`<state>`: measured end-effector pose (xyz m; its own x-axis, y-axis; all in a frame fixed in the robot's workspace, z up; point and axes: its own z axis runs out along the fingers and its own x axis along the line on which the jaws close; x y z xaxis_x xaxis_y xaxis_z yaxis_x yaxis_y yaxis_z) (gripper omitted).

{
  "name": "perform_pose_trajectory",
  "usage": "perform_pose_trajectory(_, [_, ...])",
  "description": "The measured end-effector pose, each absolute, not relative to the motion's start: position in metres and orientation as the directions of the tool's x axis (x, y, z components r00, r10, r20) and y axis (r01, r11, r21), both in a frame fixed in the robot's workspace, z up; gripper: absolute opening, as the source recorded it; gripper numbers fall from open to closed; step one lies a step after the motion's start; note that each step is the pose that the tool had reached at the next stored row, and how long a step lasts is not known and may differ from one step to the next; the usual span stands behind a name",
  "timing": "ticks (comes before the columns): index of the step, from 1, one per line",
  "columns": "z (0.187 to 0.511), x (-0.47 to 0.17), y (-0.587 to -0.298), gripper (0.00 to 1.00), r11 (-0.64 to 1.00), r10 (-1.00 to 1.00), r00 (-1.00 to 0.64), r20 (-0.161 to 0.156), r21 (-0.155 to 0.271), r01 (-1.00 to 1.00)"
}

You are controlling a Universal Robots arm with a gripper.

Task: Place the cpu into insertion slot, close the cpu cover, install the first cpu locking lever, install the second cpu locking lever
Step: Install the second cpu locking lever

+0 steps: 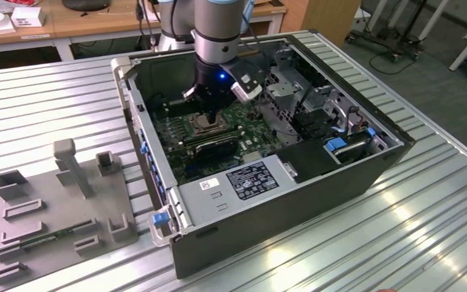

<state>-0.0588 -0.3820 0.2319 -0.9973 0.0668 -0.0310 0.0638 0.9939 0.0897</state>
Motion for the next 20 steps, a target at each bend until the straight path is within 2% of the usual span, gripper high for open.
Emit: perform_pose_trajectory(20, [0.232,-0.045,-0.379,0.11,0.994,0.067,-0.997,-0.031,0.089,0.064])
